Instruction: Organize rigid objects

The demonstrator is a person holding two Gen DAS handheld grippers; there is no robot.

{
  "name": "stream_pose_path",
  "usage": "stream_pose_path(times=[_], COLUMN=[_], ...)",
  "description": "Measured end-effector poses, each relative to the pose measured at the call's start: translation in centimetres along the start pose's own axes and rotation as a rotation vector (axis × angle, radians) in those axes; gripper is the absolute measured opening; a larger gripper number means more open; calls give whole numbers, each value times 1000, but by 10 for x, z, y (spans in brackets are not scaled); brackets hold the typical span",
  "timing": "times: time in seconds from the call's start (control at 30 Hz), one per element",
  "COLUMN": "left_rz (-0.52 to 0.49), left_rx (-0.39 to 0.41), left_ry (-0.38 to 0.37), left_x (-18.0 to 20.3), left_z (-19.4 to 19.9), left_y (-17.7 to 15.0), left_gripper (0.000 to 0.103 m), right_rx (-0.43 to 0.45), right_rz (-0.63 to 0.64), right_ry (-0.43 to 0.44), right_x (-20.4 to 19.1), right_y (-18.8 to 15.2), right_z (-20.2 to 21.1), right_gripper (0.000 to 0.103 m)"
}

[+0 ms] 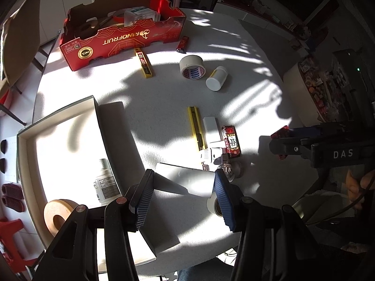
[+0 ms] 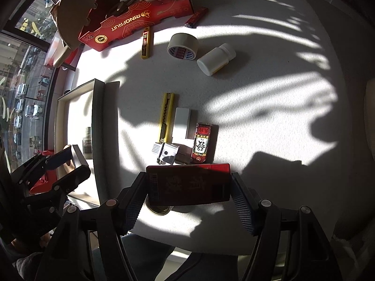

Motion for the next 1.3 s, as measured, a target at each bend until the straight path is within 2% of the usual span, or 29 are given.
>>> stream_pose_path(times=[0.37, 1.3], left_rz=[31, 226], left_rx=[21, 76], left_ry=[-2, -7], left_x=[-13, -74], left_z=[6, 18], left_y=[-6, -39], left_gripper=[55, 55], right_rx=[-7, -39], right_rz=[30, 192], right_ry=[-14, -95], right_x=[-15, -65], right_y=[0, 3], right_z=[-3, -8], right_gripper=[71, 71])
Point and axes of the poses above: each gripper's, at about its wrist camera, not at the fingertips, and z roughly against the way its jaws point, x to its right, y to its top, the point moved 7 cm from there along -z, roughly the way its jaws point, and after that the axes turned 2 degrees about x, right-handed, at the moved point
